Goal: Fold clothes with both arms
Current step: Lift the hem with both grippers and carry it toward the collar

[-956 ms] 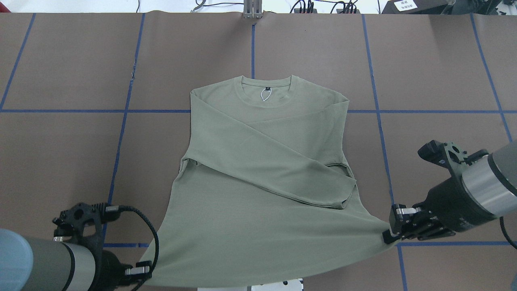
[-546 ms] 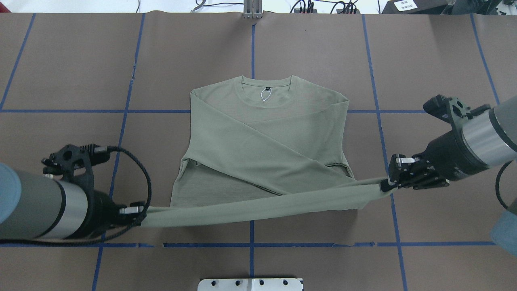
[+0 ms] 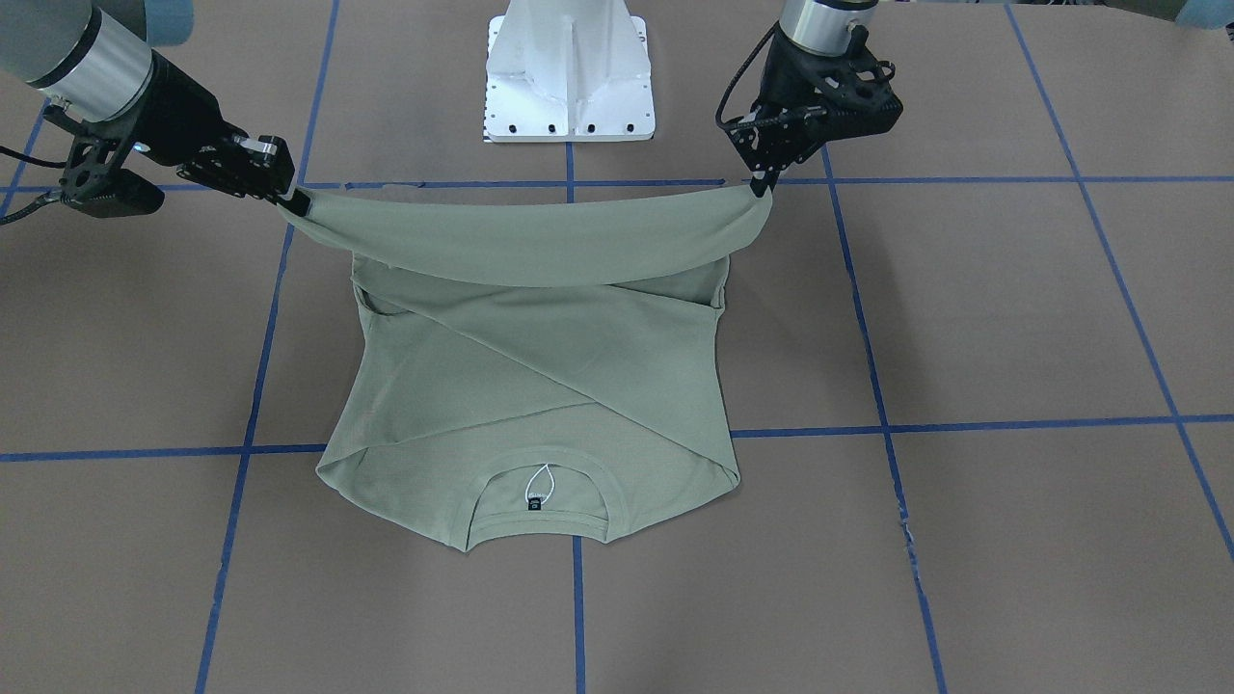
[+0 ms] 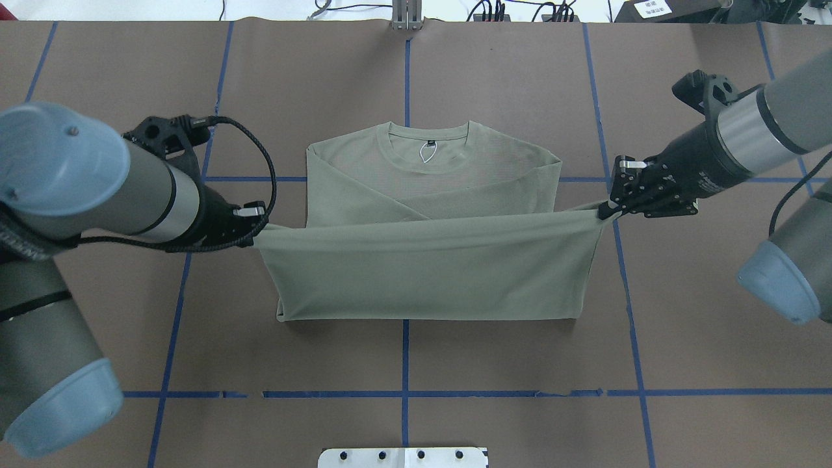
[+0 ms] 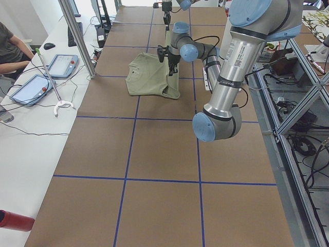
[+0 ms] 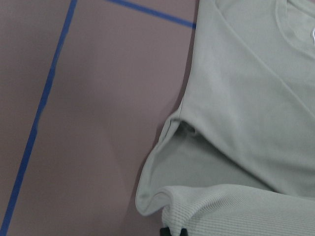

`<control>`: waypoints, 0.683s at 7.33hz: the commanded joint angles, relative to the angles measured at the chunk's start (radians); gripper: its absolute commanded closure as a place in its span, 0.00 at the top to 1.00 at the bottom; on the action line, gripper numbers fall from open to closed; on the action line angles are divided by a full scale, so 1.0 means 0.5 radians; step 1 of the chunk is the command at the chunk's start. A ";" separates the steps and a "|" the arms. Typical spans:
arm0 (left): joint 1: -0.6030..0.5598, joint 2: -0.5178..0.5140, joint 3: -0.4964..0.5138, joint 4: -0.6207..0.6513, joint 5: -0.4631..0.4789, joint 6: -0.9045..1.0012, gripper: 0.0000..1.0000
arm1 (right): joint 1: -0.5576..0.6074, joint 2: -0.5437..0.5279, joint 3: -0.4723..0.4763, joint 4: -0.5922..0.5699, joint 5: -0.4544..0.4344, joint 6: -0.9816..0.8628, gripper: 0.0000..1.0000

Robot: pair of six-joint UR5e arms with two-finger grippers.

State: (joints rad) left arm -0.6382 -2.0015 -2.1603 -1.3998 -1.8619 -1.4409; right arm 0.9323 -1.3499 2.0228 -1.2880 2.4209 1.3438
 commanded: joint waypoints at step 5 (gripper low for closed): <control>-0.273 -0.255 0.926 -0.920 0.005 -0.066 0.00 | 0.139 0.600 -0.871 0.014 -0.120 0.000 0.00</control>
State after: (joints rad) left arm -0.7627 -2.1045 -1.7917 -1.7684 -1.8598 -1.4627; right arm 0.9995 -1.1116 1.6876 -1.2825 2.3692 1.3431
